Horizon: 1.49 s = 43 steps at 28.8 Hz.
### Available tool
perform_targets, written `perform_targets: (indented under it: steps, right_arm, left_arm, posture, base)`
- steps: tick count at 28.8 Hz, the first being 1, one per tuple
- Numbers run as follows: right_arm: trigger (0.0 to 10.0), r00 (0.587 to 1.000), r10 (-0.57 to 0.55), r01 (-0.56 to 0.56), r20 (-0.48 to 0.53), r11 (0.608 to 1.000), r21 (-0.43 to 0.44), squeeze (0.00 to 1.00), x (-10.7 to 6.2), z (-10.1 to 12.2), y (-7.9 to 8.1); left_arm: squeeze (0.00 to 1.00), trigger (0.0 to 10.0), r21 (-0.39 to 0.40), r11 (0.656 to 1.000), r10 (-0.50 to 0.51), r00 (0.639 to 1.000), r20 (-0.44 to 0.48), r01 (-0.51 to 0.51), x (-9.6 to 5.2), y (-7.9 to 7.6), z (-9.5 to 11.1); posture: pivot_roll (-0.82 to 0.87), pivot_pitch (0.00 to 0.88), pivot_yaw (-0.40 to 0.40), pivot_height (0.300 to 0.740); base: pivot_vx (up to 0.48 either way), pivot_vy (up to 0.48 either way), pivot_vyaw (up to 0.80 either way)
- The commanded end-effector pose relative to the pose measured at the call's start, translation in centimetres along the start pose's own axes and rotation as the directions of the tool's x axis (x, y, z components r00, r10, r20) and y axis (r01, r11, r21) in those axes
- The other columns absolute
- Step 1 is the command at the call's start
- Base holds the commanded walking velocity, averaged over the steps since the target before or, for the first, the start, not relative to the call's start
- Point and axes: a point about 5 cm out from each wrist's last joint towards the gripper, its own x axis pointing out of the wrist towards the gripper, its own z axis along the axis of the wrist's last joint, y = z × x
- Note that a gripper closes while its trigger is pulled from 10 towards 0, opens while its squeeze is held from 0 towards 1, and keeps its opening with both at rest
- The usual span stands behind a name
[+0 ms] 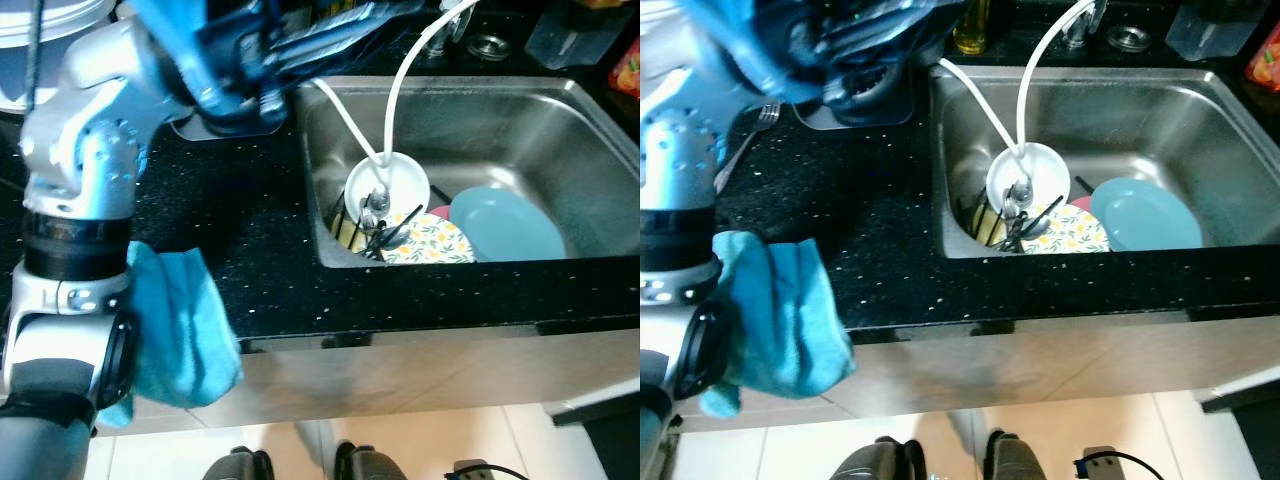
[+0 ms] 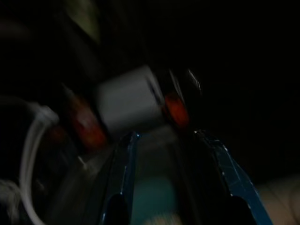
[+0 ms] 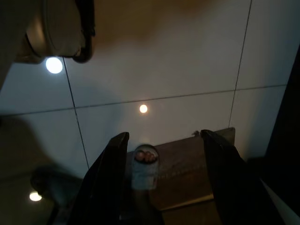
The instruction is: Kitchen organization
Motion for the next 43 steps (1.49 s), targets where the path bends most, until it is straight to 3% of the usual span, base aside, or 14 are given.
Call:
perform_targets:
  steps: [1,5,7,11,13,16,18,19,20,28,30,31,34,43]
  right_arm:
    - [10.0,0.999,0.003,-0.003,-0.045,1.000,-0.006,0.00,-0.2,-1.3,0.1]
    - [10.0,0.999,0.008,-0.009,-0.041,1.000,-0.011,0.00,-0.1,-1.1,0.3]
    - [10.0,0.999,0.008,-0.009,-0.041,1.000,-0.011,0.00,-0.1,-1.1,0.3]
    - [10.0,0.999,0.013,-0.014,-0.037,1.000,-0.014,0.00,-0.1,-0.9,0.4]
    - [10.0,0.999,0.026,-0.027,-0.032,1.000,-0.016,0.00,-0.1,-0.8,0.5]
    - [10.0,0.999,0.033,-0.033,-0.030,0.999,-0.017,0.00,-0.1,-0.7,0.5]
    - [10.0,0.999,0.041,-0.042,-0.029,0.999,-0.017,0.00,-0.1,-0.6,0.6]
    - [10.0,0.999,0.041,-0.042,-0.029,0.999,-0.017,0.00,-0.1,-0.6,0.6]
    - [10.0,0.999,0.045,-0.046,-0.029,0.999,-0.016,0.00,-0.1,-0.6,0.6]
    - [10.0,0.998,0.065,-0.065,-0.022,0.998,-0.006,0.00,-0.1,-0.5,0.8]
    - [10.0,0.998,0.066,-0.066,-0.022,0.998,-0.006,0.00,-0.1,-0.5,0.8]
    - [10.0,0.998,0.067,-0.067,-0.021,0.998,-0.004,0.00,-0.1,-0.5,0.8]
    - [10.0,0.998,0.066,-0.066,-0.019,0.998,-0.001,0.00,0.0,-0.4,0.7]
    - [10.0,0.998,0.057,-0.057,-0.020,0.998,-0.002,0.00,-0.1,-0.4,0.2]
  left_arm:
    - [0.00,10.0,-0.002,0.997,-0.074,0.995,-0.071,0.074,-0.3,-0.8,-0.1]
    - [0.00,10.0,-0.058,0.990,-0.137,0.942,-0.306,0.125,-3.5,-2.3,-1.4]
    - [0.00,10.0,-0.058,0.990,-0.137,0.942,-0.306,0.125,-3.5,-2.3,-1.4]
    - [0.00,10.0,-0.104,0.988,-0.151,0.870,-0.470,0.115,-5.8,-3.2,-2.2]
    - [0.00,10.0,-0.140,0.986,-0.164,0.753,-0.637,0.095,-8.2,-4.2,-3.1]
    - [0.00,10.0,-0.160,0.984,-0.173,0.691,-0.702,0.084,-9.5,-4.5,-2.9]
    - [0.00,10.0,-0.181,0.982,-0.183,0.528,-0.829,0.057,-12.5,-4.9,-1.7]
    - [0.00,10.0,-0.181,0.982,-0.183,0.528,-0.829,0.057,-12.5,-4.9,-1.7]
    - [0.00,10.0,-0.179,0.983,-0.178,0.457,-0.871,0.042,-13.7,-4.9,-1.1]
    - [0.00,10.0,-0.180,0.983,-0.175,0.162,-0.971,-0.018,-17.6,-5.1,-0.8]
    - [0.00,10.0,-0.176,0.984,-0.170,0.142,-0.975,-0.025,-18.0,-5.0,-0.9]
    - [0.00,10.0,-0.144,0.988,-0.139,0.099,-0.985,-0.048,-19.0,-4.6,-0.9]
    - [0.00,10.0,-0.127,0.989,-0.122,0.081,-0.989,-0.069,-20.0,-4.3,-0.9]
    - [0.00,10.0,-0.021,0.996,-0.013,0.086,-0.996,-0.089,-21.7,-2.7,-1.9]
  posture:
    - [0.08,0.213,-0.007,0.740]
    - [0.08,0.212,-0.009,0.740]
    - [0.08,0.212,-0.009,0.740]
    - [0.09,0.211,-0.011,0.740]
    - [0.10,0.209,-0.013,0.740]
    - [0.10,0.209,-0.013,0.740]
    - [0.10,0.205,-0.010,0.740]
    - [0.10,0.205,-0.010,0.740]
    - [0.10,0.203,-0.009,0.740]
    - [0.12,0.197,-0.018,0.740]
    - [0.12,0.193,-0.019,0.740]
    - [0.12,0.189,-0.019,0.740]
    - [0.12,0.186,-0.019,0.740]
    - [0.10,0.188,-0.025,0.740]
  base:
    - [0.000,0.000,0.00]
    - [0.000,0.000,0.00]
    - [0.000,0.000,0.00]
    - [0.000,0.000,0.00]
    - [0.000,0.000,0.00]
    - [0.000,0.000,0.00]
    - [0.000,0.000,0.00]
    - [0.000,0.000,0.00]
    - [0.000,0.000,0.00]
    - [0.000,0.000,0.00]
    - [0.000,0.000,0.00]
    - [0.000,0.000,0.00]
    - [0.000,0.000,0.00]
    - [0.000,0.000,0.00]
